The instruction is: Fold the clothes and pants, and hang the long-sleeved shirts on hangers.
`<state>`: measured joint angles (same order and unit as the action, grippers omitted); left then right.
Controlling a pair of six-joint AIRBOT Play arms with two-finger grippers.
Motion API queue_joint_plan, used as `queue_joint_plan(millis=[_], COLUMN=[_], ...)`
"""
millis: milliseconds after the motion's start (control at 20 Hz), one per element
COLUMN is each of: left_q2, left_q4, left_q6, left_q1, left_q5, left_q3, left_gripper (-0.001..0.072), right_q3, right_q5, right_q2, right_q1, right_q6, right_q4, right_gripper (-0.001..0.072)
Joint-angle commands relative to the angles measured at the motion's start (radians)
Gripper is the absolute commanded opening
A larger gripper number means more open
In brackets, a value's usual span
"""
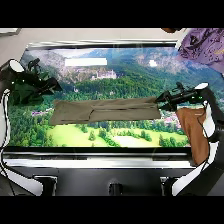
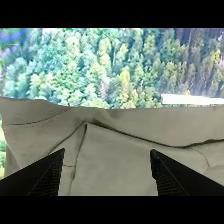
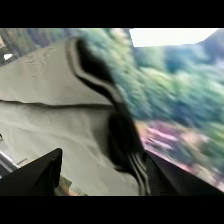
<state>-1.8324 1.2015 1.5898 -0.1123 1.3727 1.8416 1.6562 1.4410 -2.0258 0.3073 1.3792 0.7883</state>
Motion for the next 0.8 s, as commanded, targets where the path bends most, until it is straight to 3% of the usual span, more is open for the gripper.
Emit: queue_joint_plan(millis=[0,100,150,200,350,550,750], left_q2=[0.000,0.000,0.001,0.001,0.000,-0.020,-0.094], left_q4=[0.000,0.000,0.000,0.000,-0.014,-0.140,-0.271], left_q6=[0.008,0.008,0.008,0.008,0.008,0.026,0.035], left_q1=[0.005,0.011,0.015,0.021,0.043,0.140,0.332], left_q5=[0.000,0.000,0.000,0.001,0.012,-0.074,-0.205], left_q3=[0.001,0.001,0.001,0.001,0.001,-0.001,-0.001], left_gripper=[0.0587,0.0586,0.0577,0.0527,0.0010,0.0015,0.0016], right_q3=[-0.001,0.000,0.000,0.000,0.019,0.044,0.044], right_q5=[-0.057,-0.057,-0.054,-0.058,-0.076,-0.062,-0.040], right_q2=[-0.009,-0.008,-0.002,0.015,0.121,0.295,0.442], right_q1=[-0.053,-0.078,-0.081,-0.081,-0.080,-0.080,-0.080], right_q6=[-0.012,-0.017,-0.022,-0.020,0.040,0.178,0.270], right_q4=[0.020,0.044,0.041,0.035,0.112,0.270,0.341], right_gripper=[0.0479,0.0160,0.0039,0.0027,0.0025,0.0026,0.0026])
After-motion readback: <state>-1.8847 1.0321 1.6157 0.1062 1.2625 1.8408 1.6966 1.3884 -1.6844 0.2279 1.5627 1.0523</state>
